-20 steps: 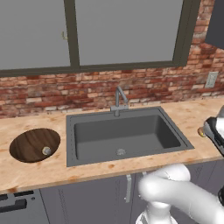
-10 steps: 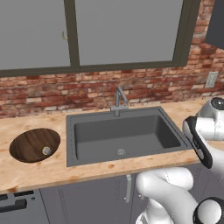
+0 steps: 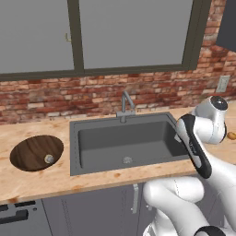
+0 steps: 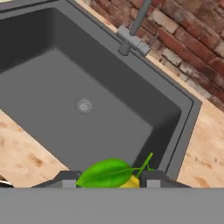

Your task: There is a mixed pile of frozen fruits and vegetables on the counter. Locate all the frozen vegetables and place the items in a bowl on the counter. Take all the frozen fruits and defrost them in a running sink.

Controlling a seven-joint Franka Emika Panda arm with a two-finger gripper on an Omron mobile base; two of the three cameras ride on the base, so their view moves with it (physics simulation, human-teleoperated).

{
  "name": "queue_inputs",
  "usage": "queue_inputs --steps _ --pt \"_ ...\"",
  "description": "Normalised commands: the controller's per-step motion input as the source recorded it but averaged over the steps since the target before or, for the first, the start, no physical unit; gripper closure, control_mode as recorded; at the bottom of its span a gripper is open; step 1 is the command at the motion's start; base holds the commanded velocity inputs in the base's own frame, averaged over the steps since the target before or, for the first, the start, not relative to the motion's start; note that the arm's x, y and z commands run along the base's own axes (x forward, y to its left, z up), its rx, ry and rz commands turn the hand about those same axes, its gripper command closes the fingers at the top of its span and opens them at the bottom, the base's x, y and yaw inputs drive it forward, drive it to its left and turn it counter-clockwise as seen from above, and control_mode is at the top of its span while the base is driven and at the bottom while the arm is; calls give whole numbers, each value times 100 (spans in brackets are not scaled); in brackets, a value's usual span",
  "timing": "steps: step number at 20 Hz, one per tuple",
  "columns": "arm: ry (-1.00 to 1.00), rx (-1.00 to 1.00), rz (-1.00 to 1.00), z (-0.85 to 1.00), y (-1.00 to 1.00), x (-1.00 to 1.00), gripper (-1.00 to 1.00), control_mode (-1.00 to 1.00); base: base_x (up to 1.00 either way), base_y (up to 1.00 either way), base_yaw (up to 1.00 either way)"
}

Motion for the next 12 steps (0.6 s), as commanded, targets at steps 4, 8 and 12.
queue_inputs --steps 4,8,12 --pt "0 -11 31 19 100 0 100 -100 0 0 0" --pt "3 -11 24 1 100 11 100 -100 0 0 0" --pt "6 -6 21 0 100 25 100 -100 0 0 0"
